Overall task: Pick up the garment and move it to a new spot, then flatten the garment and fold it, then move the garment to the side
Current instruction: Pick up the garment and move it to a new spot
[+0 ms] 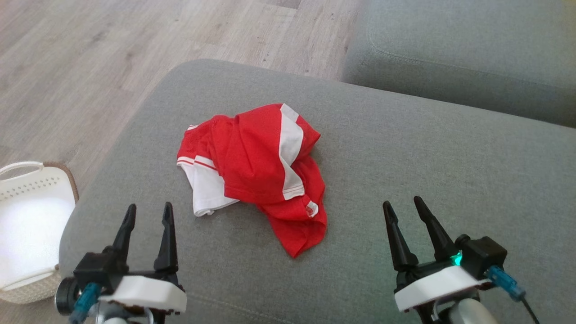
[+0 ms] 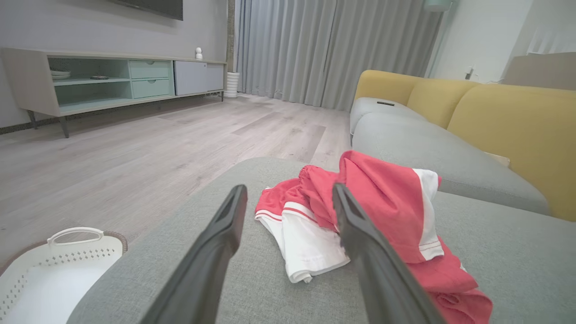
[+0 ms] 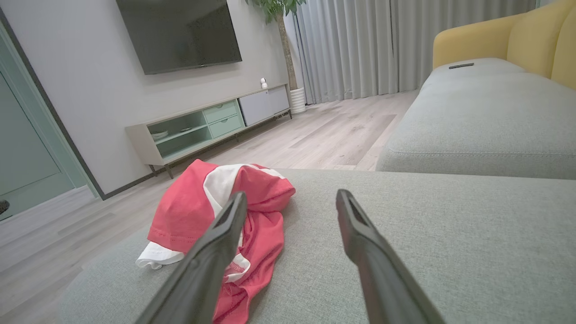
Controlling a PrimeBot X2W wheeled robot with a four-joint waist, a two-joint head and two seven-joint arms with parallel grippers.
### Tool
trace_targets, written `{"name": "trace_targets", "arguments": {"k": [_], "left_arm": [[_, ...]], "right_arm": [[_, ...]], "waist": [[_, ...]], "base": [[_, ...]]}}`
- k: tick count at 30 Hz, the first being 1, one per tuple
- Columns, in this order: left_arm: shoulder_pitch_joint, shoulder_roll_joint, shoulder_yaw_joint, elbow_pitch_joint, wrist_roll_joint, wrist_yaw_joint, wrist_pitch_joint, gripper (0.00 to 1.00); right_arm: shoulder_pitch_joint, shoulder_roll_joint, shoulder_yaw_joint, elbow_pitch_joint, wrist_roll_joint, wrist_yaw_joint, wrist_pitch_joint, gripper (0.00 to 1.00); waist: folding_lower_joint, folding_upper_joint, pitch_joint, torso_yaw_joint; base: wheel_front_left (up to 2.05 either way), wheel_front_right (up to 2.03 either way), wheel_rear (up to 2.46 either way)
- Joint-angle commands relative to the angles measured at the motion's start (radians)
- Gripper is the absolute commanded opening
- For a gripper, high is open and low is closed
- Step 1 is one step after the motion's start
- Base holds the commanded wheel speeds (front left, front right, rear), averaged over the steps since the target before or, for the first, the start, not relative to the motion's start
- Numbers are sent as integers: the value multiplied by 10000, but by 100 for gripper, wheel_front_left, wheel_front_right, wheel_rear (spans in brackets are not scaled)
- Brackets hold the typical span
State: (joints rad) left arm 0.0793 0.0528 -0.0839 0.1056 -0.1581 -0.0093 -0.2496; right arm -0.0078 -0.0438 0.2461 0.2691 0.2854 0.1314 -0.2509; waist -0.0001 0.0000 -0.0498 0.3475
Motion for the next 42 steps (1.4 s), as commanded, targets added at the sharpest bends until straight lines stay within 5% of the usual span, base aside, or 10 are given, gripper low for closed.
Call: {"name": "trace_targets", "arguments": {"k": [1, 10, 15, 25, 35, 36, 37, 42], "left_arm": [[-573, -21, 331, -236, 238, -174, -122, 100], [-2550, 646, -562, 1192, 1108, -891, -45, 100], [-4796, 1177, -1685, 2131, 1126, -1176, 1126, 100], [-8114, 2953, -5116, 2938, -1345, -1211, 4106, 100], [-9013, 3701, -6249, 3676, -2555, -1212, 5358, 100], [-9001, 3681, -6249, 3780, -2699, -1213, 5403, 65], [-9006, 3672, -6247, 3851, -2799, -1213, 5396, 4], [-9091, 3621, -6019, 3923, -2927, -1088, 4591, 0]], "right_arm": [[-270, -64, 232, -300, 71, -7, -109, 100], [-579, -64, -111, -330, -280, -7, -109, 100], [-982, -64, -424, -440, -498, -7, -109, 100], [-1674, -64, -515, -618, -417, -7, -109, 100], [-1986, -64, -382, -685, -223, -7, -109, 100], [-2001, -64, -375, -688, -209, -7, -109, 100], [-2012, -64, -364, -691, -196, -7, -109, 100], [-2003, -64, -309, -641, -137, -7, -109, 100]], "waist": [[1, 0, 111, -66], [1, 0, 939, -527], [1, 0, 1657, -978], [1, 0, 2743, -2078], [1, 0, 3183, -2621], [1, 0, 3192, -2646], [1, 0, 3199, -2670], [1, 0, 3066, -2747]], "base": [[0, 0, 0], [0, 0, 0], [0, 0, 0], [0, 0, 0], [0, 0, 0], [0, 0, 0], [0, 0, 0], [0, 0, 0]]}}
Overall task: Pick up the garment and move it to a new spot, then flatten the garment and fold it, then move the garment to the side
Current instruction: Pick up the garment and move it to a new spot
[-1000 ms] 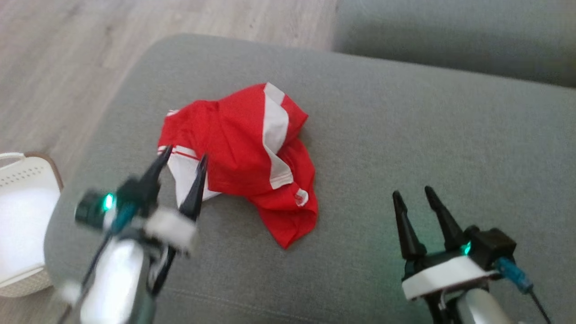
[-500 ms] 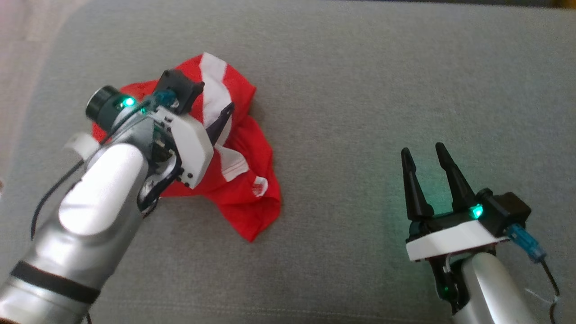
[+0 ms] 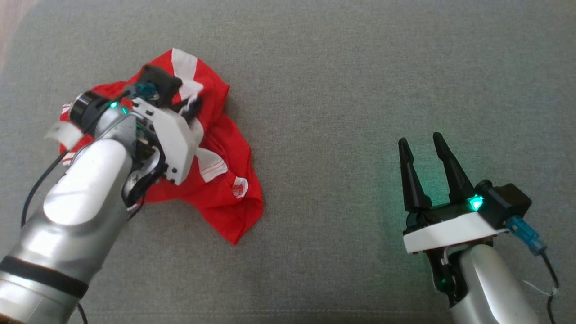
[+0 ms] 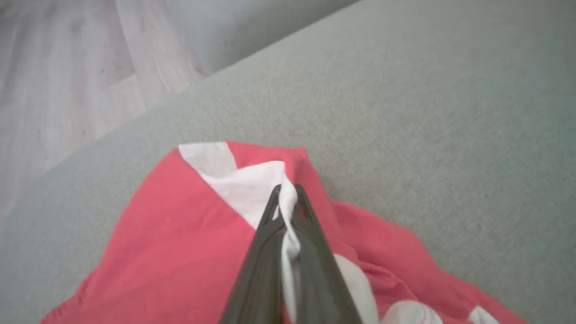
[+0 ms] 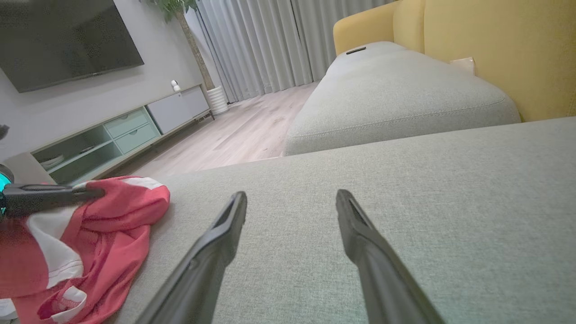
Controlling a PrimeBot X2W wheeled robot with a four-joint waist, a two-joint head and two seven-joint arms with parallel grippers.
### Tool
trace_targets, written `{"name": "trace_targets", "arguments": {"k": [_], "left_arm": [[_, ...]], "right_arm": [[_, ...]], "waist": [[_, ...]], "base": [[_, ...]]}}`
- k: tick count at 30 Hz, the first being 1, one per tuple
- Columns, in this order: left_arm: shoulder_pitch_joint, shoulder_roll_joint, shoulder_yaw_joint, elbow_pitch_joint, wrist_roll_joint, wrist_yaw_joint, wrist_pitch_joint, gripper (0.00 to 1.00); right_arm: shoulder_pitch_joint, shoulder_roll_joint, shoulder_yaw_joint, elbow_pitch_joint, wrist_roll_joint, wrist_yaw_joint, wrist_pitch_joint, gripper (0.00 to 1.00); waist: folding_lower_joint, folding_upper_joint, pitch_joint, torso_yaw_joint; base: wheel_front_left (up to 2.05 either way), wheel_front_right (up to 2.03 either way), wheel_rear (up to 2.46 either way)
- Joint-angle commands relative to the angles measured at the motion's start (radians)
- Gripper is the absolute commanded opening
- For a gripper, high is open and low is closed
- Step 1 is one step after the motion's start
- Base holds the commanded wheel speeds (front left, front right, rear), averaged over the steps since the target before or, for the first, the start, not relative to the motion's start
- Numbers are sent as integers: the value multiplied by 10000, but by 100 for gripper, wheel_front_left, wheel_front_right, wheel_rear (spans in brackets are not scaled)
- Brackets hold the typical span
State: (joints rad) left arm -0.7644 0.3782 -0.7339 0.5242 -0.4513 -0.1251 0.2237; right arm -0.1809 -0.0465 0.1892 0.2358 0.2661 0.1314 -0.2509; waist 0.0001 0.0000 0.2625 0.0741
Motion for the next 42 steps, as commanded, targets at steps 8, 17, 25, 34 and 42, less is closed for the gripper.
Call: {"name": "trace_targets", "arguments": {"k": [8, 17, 25, 34, 42], "left_arm": [[-568, 111, 1337, -884, -324, 742, -2047, 0], [-119, -359, 1976, -2509, -358, 1923, -3682, 0], [-3, -925, 1758, -4017, -310, 2515, -3506, 0], [-977, -1835, 1293, -3958, 17, 2984, -3028, 0], [-2416, -2179, 1305, -2151, 199, 2749, -3293, 0]], "right_arm": [[-61, -37, 327, -127, 93, -7, -109, 100], [283, -37, 352, -58, 127, -7, -109, 100], [276, -37, 501, -174, 294, -7, -109, 100], [-173, -37, 701, -388, 735, -7, -109, 100], [-709, -37, 1459, -743, 1250, -7, -109, 100]], "waist": [[-1, 0, -765, -107], [-1, 0, -1664, -386], [-1, 0, -1759, -1346], [-1, 0, -999, -3248], [-1, 0, -169, -4702]], "base": [[0, 0, 0], [0, 0, 0], [0, 0, 0], [0, 0, 0], [0, 0, 0]]}}
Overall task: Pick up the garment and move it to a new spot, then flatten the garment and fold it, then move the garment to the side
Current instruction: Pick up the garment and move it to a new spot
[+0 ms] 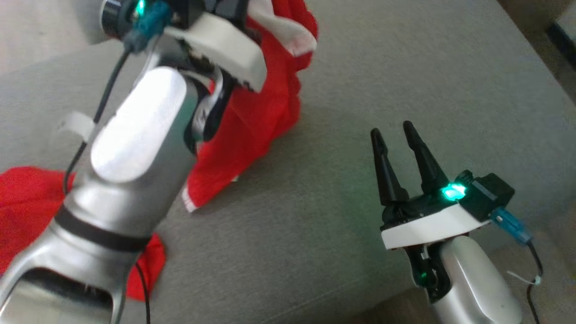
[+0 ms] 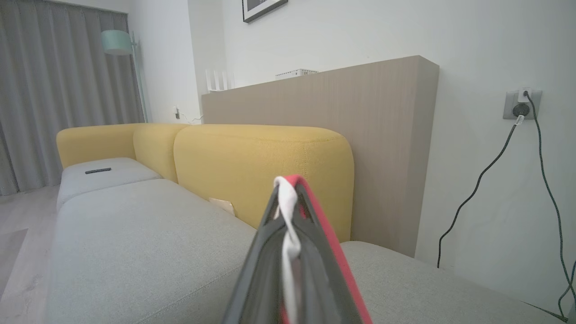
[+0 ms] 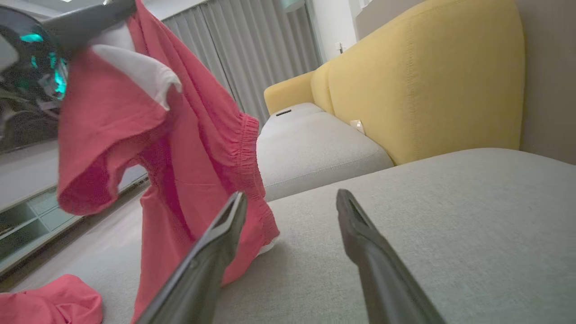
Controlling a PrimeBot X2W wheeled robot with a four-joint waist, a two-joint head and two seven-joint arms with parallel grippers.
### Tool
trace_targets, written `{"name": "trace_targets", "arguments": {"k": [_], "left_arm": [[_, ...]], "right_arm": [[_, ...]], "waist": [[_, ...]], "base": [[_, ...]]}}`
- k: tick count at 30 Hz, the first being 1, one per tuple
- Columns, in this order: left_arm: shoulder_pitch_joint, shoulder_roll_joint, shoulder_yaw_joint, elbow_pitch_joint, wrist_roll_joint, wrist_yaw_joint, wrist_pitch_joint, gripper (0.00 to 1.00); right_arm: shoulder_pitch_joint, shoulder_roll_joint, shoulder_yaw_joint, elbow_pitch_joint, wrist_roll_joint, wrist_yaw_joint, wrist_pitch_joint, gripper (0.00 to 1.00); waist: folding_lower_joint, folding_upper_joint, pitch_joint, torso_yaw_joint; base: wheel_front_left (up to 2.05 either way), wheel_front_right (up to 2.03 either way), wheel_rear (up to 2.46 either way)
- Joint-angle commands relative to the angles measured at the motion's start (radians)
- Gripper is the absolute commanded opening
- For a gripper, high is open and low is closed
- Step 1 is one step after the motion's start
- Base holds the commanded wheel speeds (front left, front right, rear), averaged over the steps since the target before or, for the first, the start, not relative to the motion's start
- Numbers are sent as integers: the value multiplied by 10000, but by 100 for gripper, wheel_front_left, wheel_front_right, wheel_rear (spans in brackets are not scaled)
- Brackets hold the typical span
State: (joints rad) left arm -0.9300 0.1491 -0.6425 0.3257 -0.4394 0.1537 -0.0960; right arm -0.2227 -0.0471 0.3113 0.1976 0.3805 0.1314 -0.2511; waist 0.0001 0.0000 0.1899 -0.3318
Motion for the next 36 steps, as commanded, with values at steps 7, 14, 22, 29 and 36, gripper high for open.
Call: {"name": "trace_targets", "arguments": {"k": [7, 14, 22, 29, 36], "left_arm": [[-2278, -452, 771, 2134, -361, -562, -859, 100], [-2832, -362, 868, 3306, -366, -888, -1278, 100], [-1881, 393, 1337, 2982, -385, -1082, -1630, 100], [1137, 1024, 2041, 692, -197, -860, -1654, 100], [4112, 949, 2240, -517, -251, -781, -1656, 100]], "right_arm": [[-526, -31, 464, -588, 468, -7, -107, 100], [-492, -31, 142, -586, 451, -7, -107, 100], [-372, -31, -628, -429, -54, -7, -107, 100], [113, -31, -1424, -262, -792, -7, -107, 100], [697, -31, -1653, -48, -1064, -7, -107, 100]], "waist": [[-1, 0, 981, -1158], [-1, 0, 1007, -691], [-1, 0, 454, 630], [-1, 0, -347, 2016], [-1, 0, -988, 2929]], "base": [[0, 0, 0], [0, 0, 0], [0, 0, 0], [0, 0, 0], [0, 0, 0]]}}
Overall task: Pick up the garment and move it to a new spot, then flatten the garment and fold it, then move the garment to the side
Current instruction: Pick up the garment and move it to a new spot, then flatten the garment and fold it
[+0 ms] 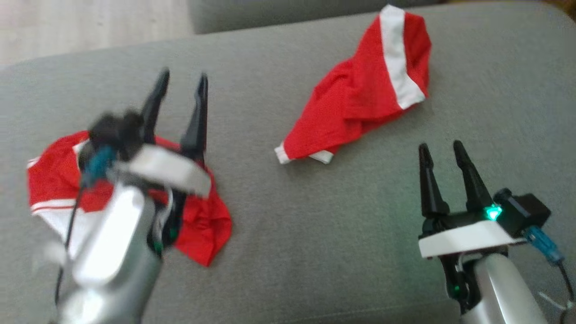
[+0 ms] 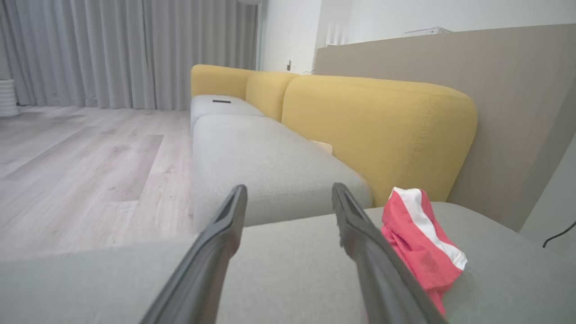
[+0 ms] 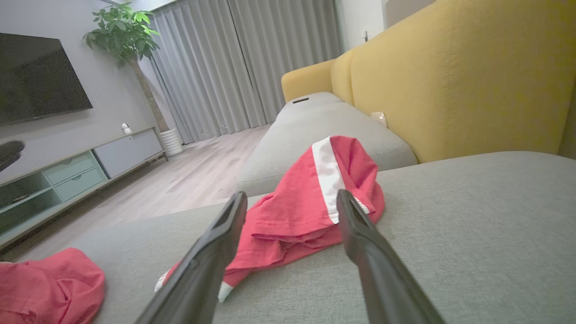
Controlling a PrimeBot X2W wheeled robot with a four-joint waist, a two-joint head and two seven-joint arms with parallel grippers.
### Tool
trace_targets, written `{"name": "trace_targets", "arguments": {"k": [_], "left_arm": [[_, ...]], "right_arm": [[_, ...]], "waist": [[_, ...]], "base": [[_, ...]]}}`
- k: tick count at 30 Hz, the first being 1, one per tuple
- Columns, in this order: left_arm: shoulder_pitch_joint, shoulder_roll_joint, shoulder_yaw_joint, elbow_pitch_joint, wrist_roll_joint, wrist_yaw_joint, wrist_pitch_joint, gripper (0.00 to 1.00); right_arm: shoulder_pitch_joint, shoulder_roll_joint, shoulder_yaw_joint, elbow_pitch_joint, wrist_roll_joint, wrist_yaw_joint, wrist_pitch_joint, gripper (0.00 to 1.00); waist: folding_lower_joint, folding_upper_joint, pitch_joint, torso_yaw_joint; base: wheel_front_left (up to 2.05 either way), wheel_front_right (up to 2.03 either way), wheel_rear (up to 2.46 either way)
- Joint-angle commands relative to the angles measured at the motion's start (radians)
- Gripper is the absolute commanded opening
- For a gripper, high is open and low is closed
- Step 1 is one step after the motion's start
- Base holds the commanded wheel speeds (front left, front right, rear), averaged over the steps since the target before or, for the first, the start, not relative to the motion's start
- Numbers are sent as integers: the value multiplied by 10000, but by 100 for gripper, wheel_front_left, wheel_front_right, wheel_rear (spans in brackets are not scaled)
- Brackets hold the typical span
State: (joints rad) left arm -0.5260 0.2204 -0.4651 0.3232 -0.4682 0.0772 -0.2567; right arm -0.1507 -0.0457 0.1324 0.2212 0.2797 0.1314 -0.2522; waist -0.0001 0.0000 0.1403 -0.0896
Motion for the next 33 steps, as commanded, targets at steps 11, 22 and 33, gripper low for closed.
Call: {"name": "trace_targets", "arguments": {"k": [11, 22, 33], "left_arm": [[3864, -890, 1657, -2292, 1008, -11, -50, 100], [4744, -1538, 2476, -2624, 2011, -605, -51, 100], [4378, -1683, 2466, -2103, 2485, -985, -51, 100]], "right_arm": [[801, -45, -38, -356, -273, -7, -95, 100], [933, -45, 10, -470, -285, -7, -95, 100], [168, -45, 1223, -117, -709, -7, -95, 100]], "waist": [[1, 0, -1284, 602], [1, 0, -1163, 672], [1, 0, -321, 1530]], "base": [[0, 0, 0], [0, 0, 0], [0, 0, 0]]}}
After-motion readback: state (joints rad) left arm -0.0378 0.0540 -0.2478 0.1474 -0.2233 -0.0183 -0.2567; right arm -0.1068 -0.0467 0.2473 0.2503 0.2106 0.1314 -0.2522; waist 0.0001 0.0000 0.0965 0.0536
